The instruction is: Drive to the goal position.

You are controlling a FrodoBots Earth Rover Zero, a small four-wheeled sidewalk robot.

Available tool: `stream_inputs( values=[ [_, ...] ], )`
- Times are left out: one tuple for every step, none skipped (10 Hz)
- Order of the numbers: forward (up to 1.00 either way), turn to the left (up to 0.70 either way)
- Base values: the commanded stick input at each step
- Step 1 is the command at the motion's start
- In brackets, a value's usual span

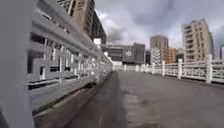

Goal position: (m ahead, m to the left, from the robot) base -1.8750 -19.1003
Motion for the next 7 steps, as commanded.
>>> stream_inputs(
  values=[
    [0.70,-0.10],
    [0.70,0.00],
    [0.70,0.00],
    [0.70,0.00],
    [0.70,0.00],
    [0.70,0.00],
    [0.70,0.00]
  ],
)
